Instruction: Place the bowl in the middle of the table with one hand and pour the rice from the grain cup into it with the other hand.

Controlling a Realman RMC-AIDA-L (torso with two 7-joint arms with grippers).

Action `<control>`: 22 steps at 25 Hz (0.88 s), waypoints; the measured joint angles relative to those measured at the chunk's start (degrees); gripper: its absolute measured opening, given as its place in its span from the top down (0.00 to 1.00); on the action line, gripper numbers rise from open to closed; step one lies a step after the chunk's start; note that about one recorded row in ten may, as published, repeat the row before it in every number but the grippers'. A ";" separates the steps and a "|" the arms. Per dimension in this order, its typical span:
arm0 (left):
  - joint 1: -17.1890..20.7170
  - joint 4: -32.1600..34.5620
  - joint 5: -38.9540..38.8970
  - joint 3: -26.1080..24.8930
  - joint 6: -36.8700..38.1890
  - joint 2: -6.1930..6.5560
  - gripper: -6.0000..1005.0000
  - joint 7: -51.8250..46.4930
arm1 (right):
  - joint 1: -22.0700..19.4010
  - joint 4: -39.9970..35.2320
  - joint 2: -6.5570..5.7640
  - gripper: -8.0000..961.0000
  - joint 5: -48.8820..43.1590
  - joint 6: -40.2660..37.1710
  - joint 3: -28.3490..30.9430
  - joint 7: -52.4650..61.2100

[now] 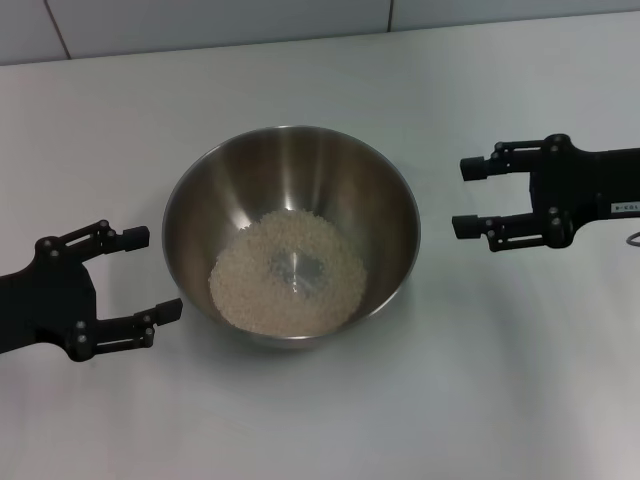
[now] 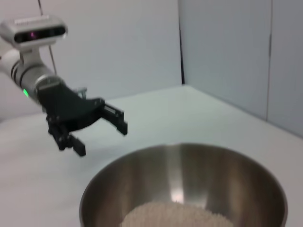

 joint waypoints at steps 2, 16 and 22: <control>-0.09 0.05 0.02 0.06 0.01 0.00 0.14 -0.36 | 0.06 -2.25 0.25 0.24 -0.41 0.12 -1.86 1.60; -0.15 0.91 0.02 0.79 0.05 0.09 0.14 -1.68 | -0.59 -3.27 0.63 0.24 -1.93 1.42 -2.16 2.20; -0.14 0.91 0.01 1.28 -0.25 0.06 0.14 -1.69 | -0.73 -3.25 0.74 0.24 -2.47 2.13 -2.19 2.06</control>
